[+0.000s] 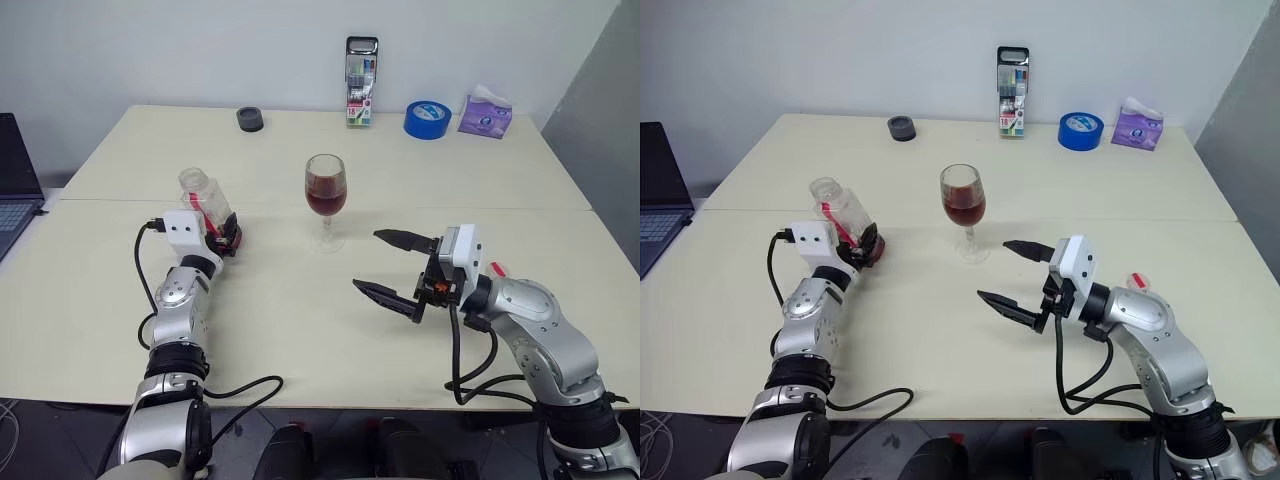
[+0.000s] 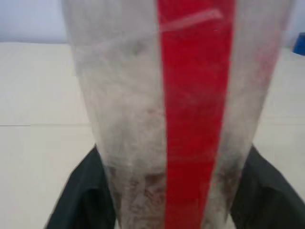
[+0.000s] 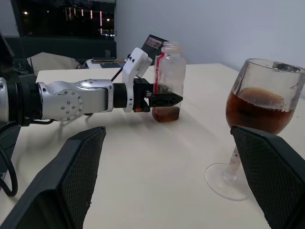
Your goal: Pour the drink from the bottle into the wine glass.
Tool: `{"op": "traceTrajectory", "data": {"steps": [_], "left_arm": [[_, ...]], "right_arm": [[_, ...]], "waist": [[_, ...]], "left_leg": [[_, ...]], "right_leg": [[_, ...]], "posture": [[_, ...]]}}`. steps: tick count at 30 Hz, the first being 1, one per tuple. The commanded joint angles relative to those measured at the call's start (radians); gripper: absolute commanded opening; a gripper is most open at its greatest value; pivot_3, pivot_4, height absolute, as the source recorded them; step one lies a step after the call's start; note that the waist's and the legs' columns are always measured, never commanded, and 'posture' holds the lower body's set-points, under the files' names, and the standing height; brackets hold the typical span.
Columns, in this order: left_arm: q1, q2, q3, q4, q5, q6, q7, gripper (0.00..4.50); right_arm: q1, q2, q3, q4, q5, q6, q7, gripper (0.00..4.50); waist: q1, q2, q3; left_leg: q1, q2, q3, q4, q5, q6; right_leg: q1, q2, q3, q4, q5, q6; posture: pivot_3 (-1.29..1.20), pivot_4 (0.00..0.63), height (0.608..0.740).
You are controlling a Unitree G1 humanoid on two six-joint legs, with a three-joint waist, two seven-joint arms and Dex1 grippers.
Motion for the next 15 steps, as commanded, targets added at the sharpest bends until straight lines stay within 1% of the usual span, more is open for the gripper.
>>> {"op": "traceTrajectory", "data": {"steps": [1,2,3,6,10,14,15], "left_arm": [[-0.015,0.009,-0.006,-0.011,0.007,-0.021,-0.009,4.01],[-0.014,0.009,-0.007,-0.012,0.007,-0.022,-0.01,4.4],[-0.012,0.008,-0.008,-0.014,0.007,-0.022,-0.01,4.45],[-0.004,0.005,-0.011,-0.023,0.008,-0.019,-0.008,4.45],[0.073,-0.01,-0.029,-0.129,0.008,0.021,-0.003,4.45],[0.212,-0.033,-0.046,-0.344,0.0,0.125,0.037,4.45],[0.265,-0.045,-0.055,-0.433,-0.003,0.164,0.051,4.45]], "right_arm": [[-0.021,0.003,-0.01,-0.021,0.012,0.012,-0.016,4.5],[-0.023,0.004,-0.007,-0.024,0.011,0.014,-0.019,4.5],[-0.023,0.005,-0.005,-0.025,0.009,0.015,-0.021,4.5],[-0.02,0.005,-0.001,-0.03,0.007,0.016,-0.023,4.5],[0.026,-0.006,-0.01,-0.057,0.008,0.033,-0.046,4.5],[0.13,-0.035,-0.044,-0.11,-0.003,0.062,-0.096,4.5],[0.16,-0.037,-0.057,-0.115,-0.015,0.065,-0.123,4.5]], "waist": [[0.0,0.0,0.0],[0.0,0.0,0.0],[0.0,0.0,0.0],[0.0,0.0,0.0],[0.0,0.0,0.0],[0.001,0.0,0.0],[0.001,0.0,0.0]], "left_leg": [[0.0,0.0,0.0,0.0,0.0,0.0],[0.0,0.0,0.0,0.0,0.0,0.0],[0.0,0.0,0.0,0.0,0.0,0.0],[0.0,0.0,0.0,0.0,0.0,0.0],[0.0,0.0,0.0,0.0,0.0,0.0],[0.0,0.0,0.0,-0.001,0.0,0.0],[0.0,0.0,0.0,-0.001,0.0,0.0]], "right_leg": [[0.0,0.0,0.0,0.0,0.0,0.0],[0.0,0.0,0.0,0.0,0.0,0.0],[0.0,0.0,0.0,0.0,0.0,0.0],[0.0,0.0,0.0,0.0,0.0,0.0],[0.0,0.0,0.0,0.0,0.0,0.0],[0.0,0.0,0.001,-0.002,0.0,0.0],[0.0,0.0,0.001,-0.002,0.0,0.0]], "posture": [[0.0,0.15,0.74],[0.0,0.15,0.74],[0.0,0.15,0.74],[0.0,0.15,0.74],[0.0,0.15,0.74],[0.0,0.15,0.74],[0.0,0.15,0.74]]}}
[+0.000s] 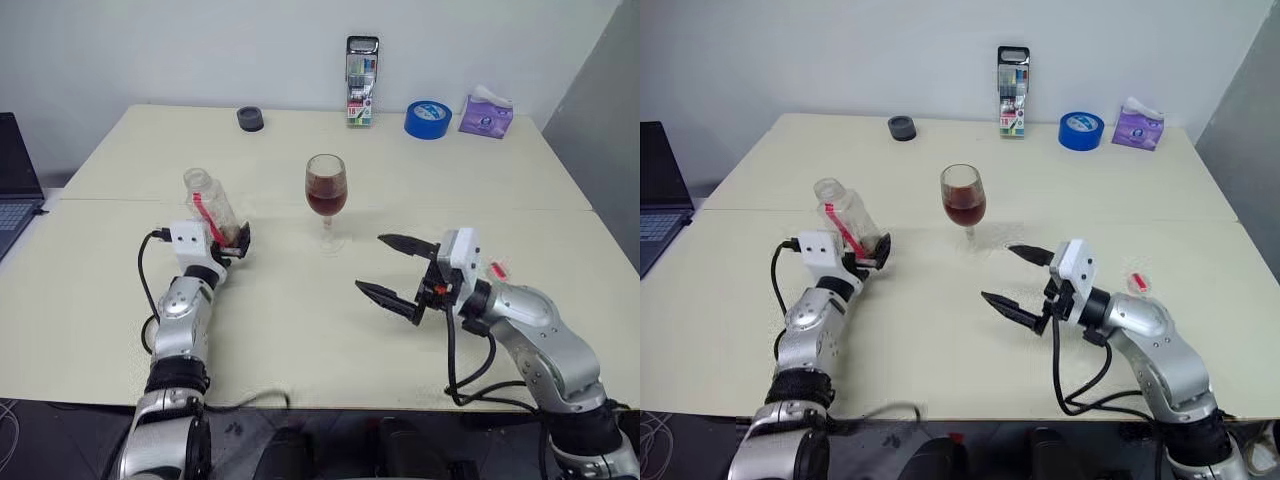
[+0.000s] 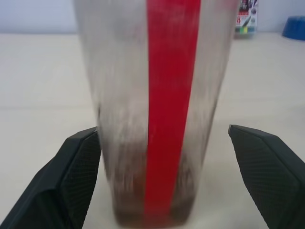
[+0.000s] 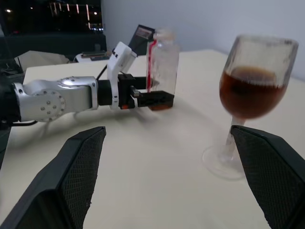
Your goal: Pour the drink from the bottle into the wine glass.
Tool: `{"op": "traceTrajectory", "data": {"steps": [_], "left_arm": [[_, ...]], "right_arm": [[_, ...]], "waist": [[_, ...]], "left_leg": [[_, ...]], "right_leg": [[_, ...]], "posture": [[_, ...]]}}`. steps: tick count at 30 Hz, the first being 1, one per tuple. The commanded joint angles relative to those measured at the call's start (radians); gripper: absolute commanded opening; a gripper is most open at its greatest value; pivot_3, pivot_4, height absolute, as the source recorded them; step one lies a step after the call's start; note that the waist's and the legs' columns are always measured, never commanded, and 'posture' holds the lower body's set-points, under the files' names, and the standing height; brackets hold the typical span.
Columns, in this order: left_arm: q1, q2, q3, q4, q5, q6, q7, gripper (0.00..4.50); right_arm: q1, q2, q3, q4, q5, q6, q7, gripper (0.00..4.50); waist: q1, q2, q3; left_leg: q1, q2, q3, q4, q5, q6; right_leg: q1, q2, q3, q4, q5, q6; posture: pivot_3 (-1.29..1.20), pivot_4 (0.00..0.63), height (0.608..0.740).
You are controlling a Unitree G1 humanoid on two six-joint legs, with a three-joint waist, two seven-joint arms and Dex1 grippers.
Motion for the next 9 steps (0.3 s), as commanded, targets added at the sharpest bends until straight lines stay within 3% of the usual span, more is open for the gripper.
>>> {"op": "traceTrajectory", "data": {"steps": [1,5,9], "left_arm": [[0.127,-0.029,-0.026,-0.263,-0.002,0.108,0.046,4.45],[0.304,-0.065,-0.059,-0.565,0.018,0.271,0.123,4.45],[0.396,-0.103,-0.09,-0.747,0.033,0.403,0.192,4.45]], "right_arm": [[0.067,-0.009,-0.062,-0.06,-0.025,0.015,-0.077,4.5],[0.138,0.017,-0.098,-0.03,-0.129,0.056,-0.248,4.5],[0.142,0.09,-0.136,0.004,-0.202,0.132,-0.422,4.5]], "waist": [[0.0,0.0,0.0],[0.0,0.0,-0.001],[0.001,0.0,-0.001]], "left_leg": [[0.0,0.0,0.0,0.0,0.0,0.0],[0.002,0.0,0.0,-0.001,-0.001,0.001],[0.003,0.0,0.0,-0.001,-0.001,0.001]], "right_leg": [[0.0,0.0,0.0,0.0,0.0,0.0],[0.002,0.0,0.001,0.0,0.0,0.0],[0.002,0.0,0.001,0.001,0.0,0.0]], "posture": [[0.0,0.15,0.74],[0.0,0.15,0.74],[0.0,0.15,0.74]]}}
